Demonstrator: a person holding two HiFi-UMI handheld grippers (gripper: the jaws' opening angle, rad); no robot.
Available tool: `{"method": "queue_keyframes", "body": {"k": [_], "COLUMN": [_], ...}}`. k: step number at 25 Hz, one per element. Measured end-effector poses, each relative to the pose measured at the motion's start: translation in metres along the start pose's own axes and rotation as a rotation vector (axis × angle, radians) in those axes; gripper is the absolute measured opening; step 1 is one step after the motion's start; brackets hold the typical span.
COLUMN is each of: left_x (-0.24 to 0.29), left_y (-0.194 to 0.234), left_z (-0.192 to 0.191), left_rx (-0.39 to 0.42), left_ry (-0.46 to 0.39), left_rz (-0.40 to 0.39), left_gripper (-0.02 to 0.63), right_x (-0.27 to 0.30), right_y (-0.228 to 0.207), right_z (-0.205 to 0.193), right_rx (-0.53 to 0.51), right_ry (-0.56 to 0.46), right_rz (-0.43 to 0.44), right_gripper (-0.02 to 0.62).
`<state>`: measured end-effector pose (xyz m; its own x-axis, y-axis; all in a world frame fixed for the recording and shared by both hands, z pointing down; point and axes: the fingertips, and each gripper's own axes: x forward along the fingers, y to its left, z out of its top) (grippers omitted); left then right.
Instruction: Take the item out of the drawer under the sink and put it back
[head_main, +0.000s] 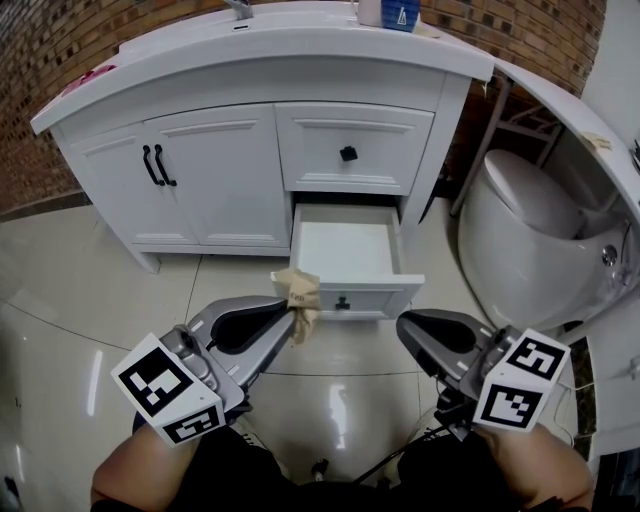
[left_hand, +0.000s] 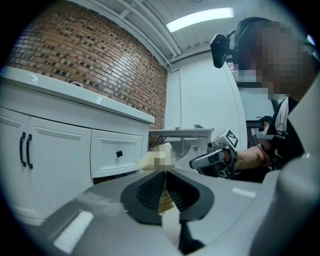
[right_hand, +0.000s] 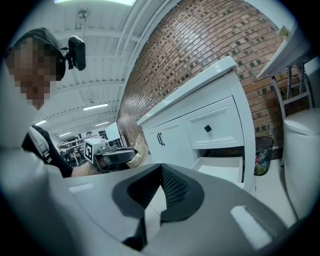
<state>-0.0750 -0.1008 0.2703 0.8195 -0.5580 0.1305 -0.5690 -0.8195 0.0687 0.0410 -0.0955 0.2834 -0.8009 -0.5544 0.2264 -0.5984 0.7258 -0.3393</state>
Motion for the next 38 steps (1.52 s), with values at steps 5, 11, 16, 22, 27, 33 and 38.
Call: {"method": "queue_keyframes", "body": {"k": [5,11,16,22,27,33,38], "left_x": [0.002,0.008,0.015,0.035,0.062,0.104,0.133], "left_y": [0.005,0.018,0.041,0.066,0.073,0.084,0.099], "left_z": [0.002,0.009,0.027,0.029,0.02,0.012,-0.003], "left_rx": [0.029,0.097,0.153,0.203,0.239,0.274,0.335], "left_ry": [0.001,0.018,0.015,0.096,0.149,0.201,0.27], "left_rz": [0.017,0.062,0.096,0.104,0.081,0.072,0.069], "left_gripper": [0.018,0.018,0.018,0.017,0.018,0.017,0.017], "right_x": [0.0,0.002,0.003,0.003,0.005,0.006,0.003], "right_y": [0.0,-0.004,-0.004,-0.007,-0.01,-0.009,-0.008], "right_z": [0.001,-0.002,-0.002,-0.003,-0.002,0.0,0.001], "right_rx": [0.001,0.013,0.022,0.027,0.035,0.037,0.037], "right_ry": [-0.004,0.001,-0.001,0.004,0.003,0.001,-0.004], "right_rz": [0.0,-0.008,-0.003,-0.001,0.001,0.012,0.021], "right_gripper": [0.003,0.003,0.003,0.003,0.003,0.003,0.003]}}
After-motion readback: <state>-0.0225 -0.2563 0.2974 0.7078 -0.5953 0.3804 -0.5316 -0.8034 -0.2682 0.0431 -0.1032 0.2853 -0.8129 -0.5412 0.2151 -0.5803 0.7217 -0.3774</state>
